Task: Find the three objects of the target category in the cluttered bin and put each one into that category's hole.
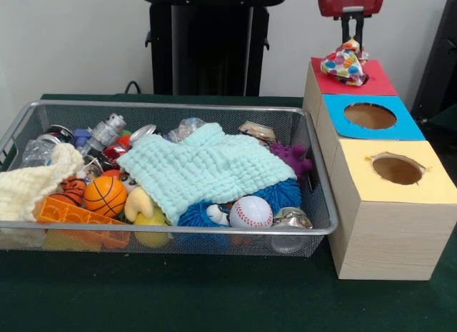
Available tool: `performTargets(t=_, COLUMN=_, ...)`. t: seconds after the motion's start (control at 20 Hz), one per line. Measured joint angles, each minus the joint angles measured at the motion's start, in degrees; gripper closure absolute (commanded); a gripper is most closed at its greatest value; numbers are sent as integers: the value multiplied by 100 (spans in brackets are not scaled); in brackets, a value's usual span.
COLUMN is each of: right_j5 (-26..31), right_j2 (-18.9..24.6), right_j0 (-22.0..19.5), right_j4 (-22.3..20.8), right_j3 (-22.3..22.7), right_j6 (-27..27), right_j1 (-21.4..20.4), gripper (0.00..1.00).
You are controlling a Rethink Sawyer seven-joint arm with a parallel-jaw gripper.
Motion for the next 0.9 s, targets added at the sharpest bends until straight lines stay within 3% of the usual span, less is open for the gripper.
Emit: performTargets(t=0.9, right_j5=-1497, right_j2=-438, right_j0=635, right_j4=3, right_j3=-245, right_j6=0, right_j1=1016, gripper=100)
